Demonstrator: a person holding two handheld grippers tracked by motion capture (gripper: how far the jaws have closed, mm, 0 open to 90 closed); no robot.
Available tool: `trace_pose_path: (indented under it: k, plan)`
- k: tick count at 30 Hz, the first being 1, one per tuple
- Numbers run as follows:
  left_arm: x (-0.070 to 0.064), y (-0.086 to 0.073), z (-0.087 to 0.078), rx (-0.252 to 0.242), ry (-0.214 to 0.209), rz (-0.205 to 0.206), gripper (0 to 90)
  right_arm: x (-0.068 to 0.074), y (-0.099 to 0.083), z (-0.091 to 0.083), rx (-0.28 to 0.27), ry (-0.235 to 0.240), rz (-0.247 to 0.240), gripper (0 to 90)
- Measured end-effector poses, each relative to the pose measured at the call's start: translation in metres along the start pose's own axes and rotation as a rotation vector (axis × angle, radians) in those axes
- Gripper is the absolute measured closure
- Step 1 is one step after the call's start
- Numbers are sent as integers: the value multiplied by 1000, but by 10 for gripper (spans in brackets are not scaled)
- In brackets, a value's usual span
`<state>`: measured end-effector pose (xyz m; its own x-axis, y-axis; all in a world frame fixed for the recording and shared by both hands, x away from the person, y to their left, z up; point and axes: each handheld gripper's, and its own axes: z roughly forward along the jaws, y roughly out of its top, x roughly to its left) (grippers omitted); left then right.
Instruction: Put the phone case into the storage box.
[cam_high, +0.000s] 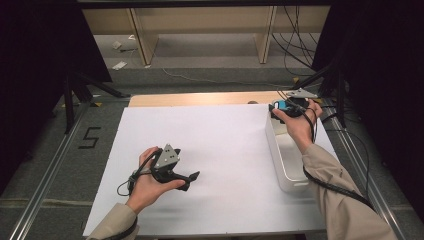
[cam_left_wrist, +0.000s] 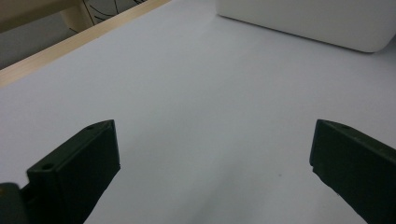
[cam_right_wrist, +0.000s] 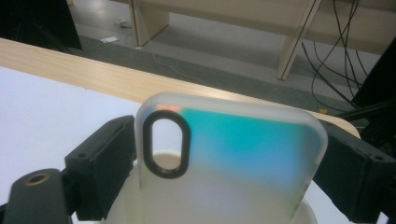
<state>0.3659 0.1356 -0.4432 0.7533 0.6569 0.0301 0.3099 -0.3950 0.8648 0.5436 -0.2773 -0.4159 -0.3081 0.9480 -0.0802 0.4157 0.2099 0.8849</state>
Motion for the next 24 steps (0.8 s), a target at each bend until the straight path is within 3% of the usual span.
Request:
trace_pose_path:
  k: [8,24]
  plan:
    - [0,0,0,0,0,0,7,1,0,2,-19,7,-21,62]
    - [0,0,0,0,-1,1,7,-4,7,-6,-89,-17,-11,49]
